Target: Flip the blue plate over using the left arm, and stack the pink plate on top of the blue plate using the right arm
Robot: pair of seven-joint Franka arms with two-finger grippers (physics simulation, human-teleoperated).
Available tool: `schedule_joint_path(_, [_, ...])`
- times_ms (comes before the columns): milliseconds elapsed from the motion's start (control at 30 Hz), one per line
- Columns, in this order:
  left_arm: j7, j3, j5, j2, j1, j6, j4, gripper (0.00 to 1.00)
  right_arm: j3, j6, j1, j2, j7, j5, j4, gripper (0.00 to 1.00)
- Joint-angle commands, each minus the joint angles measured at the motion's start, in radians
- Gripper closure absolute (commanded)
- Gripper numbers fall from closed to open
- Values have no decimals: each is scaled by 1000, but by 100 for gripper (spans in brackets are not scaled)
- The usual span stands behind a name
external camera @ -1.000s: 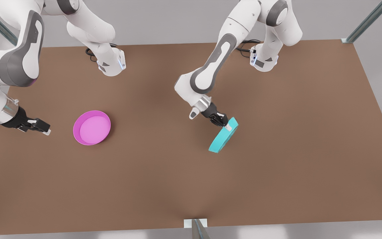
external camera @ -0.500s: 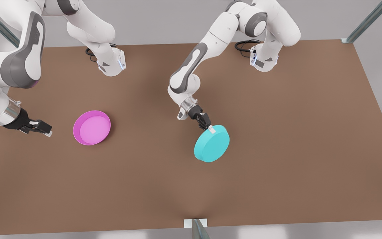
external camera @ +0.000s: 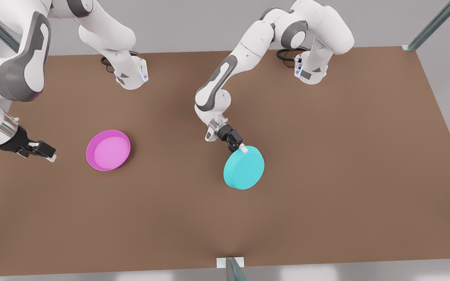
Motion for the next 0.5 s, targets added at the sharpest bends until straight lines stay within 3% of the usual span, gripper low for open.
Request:
schedule_joint_path(0, [2,0,-27,-2,2,0,2,0,-1,0,3,0,-1,-3,0,0])
schedule_joint_path(200, [-18,-63,-410,8,2,12,131,0,5,-12,20,6,-14,-28,-11,0])
schedule_joint_path(367, [-28,-135,-861,32,3,-58,430,0,5,-18,34,61,-116,78,-72,0])
schedule_joint_path(467, [-9,-123,-1261,-64,192,-80,534,0,9,46,-20,69,-201,126,-187,0])
